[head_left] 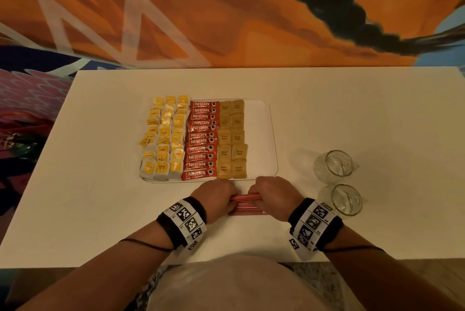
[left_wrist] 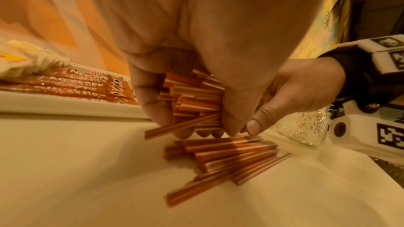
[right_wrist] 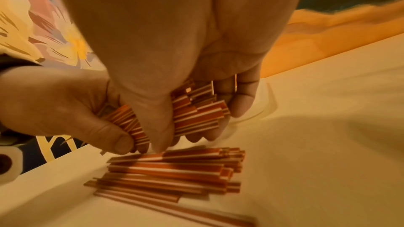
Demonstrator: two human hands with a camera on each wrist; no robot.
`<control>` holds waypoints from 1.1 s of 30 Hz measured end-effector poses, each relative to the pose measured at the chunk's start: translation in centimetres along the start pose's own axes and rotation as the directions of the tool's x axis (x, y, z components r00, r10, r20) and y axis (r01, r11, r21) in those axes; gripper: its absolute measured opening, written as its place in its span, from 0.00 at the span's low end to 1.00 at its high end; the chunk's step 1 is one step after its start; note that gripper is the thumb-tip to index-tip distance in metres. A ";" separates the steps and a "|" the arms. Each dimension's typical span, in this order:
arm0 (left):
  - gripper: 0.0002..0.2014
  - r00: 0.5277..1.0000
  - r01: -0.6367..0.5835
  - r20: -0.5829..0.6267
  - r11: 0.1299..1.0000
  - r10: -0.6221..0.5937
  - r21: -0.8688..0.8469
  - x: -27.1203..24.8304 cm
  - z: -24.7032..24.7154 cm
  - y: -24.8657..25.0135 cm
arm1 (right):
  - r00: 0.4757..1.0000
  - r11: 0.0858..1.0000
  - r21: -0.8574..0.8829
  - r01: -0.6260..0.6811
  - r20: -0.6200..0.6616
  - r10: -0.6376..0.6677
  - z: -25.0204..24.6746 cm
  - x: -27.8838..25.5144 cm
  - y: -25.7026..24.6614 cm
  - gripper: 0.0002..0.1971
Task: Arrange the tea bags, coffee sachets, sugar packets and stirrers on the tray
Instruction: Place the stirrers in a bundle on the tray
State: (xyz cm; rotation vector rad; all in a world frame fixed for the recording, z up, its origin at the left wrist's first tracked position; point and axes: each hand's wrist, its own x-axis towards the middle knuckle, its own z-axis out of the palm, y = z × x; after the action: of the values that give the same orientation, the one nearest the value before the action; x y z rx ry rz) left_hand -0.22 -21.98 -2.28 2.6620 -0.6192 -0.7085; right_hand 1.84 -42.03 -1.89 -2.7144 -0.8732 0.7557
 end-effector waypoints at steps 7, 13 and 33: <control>0.11 1.000 -0.018 0.012 1.000 0.019 -0.015 0.4 -0.2 -0.2 | 1.000 0.997 0.083 0.002 -0.008 -0.001 -0.3 0.3 0.6 0.11; 0.17 0.998 -0.023 0.057 0.998 0.027 -0.065 0.7 -0.6 -0.8 | 0.996 0.946 0.314 0.082 -0.041 -0.073 -1.5 0.6 1.4 0.09; 0.09 0.988 -0.040 -0.129 0.679 -0.082 -0.733 2.0 -4.1 -0.6 | 0.914 0.694 0.720 0.008 -0.287 0.286 -3.3 2.6 1.8 0.23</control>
State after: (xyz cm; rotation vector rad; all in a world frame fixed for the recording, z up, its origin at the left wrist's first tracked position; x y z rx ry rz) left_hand 3.73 -21.69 0.13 1.9278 -0.1810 -0.5831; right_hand 6.27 -42.01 -0.79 -2.1020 -0.1914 0.4254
